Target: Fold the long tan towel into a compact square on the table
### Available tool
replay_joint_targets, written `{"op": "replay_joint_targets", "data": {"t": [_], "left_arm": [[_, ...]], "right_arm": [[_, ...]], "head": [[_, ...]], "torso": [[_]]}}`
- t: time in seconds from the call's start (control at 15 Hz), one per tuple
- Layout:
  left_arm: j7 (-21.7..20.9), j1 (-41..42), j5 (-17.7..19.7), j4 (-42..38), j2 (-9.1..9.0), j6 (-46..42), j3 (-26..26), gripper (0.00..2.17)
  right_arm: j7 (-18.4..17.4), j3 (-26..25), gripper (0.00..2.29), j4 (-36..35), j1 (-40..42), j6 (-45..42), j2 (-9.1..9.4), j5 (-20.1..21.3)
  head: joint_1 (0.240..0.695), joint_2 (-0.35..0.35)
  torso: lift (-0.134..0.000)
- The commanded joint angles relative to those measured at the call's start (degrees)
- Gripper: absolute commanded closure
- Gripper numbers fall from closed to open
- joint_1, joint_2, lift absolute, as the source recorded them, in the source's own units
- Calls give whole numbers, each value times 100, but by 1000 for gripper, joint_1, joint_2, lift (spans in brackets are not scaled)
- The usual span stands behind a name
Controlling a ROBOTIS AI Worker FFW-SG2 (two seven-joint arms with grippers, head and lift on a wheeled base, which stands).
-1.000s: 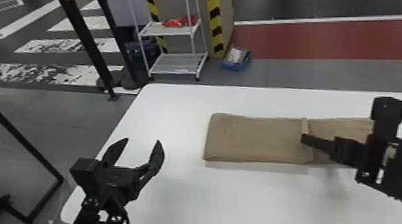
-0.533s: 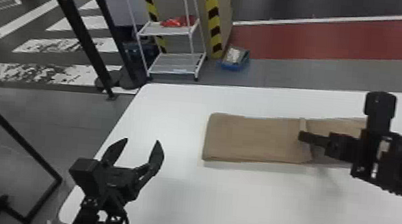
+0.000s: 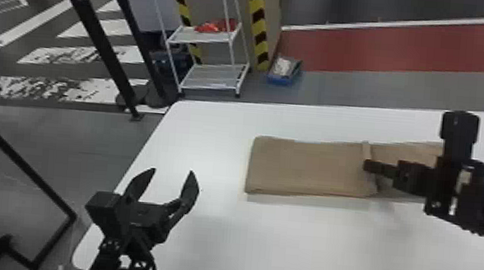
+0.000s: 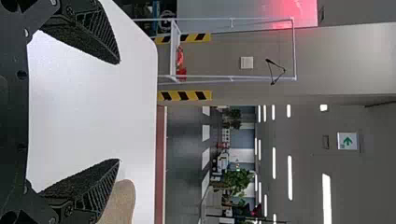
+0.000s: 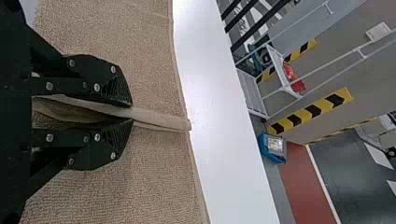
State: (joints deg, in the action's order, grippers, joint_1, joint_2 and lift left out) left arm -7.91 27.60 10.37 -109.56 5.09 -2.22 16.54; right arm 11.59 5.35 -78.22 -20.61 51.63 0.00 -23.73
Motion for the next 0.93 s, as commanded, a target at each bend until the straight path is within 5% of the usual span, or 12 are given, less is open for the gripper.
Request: {"op": "replay_joint_targets", "data": {"t": [0.0,0.47,0.6,0.87], "left_arm": [[0,0,0,5,0,-11,-1,147],[-9,-9,0,49,0,-11,7,147],[-9,0,0,57,0,-11,7,147],[-9,0,0,84,9,-28,34,147]], "right_arm": [[1,10,971,0,-5,1,5,0],[1,-7,1119,9,-5,1,5,0],[10,-16,1416,35,-13,1,5,0],[27,-16,1642,35,-13,19,5,0]], "head": [[695,330],[695,331],[695,331],[695,332]], "torso": [[-123],[-123],[-123],[-123]]}}
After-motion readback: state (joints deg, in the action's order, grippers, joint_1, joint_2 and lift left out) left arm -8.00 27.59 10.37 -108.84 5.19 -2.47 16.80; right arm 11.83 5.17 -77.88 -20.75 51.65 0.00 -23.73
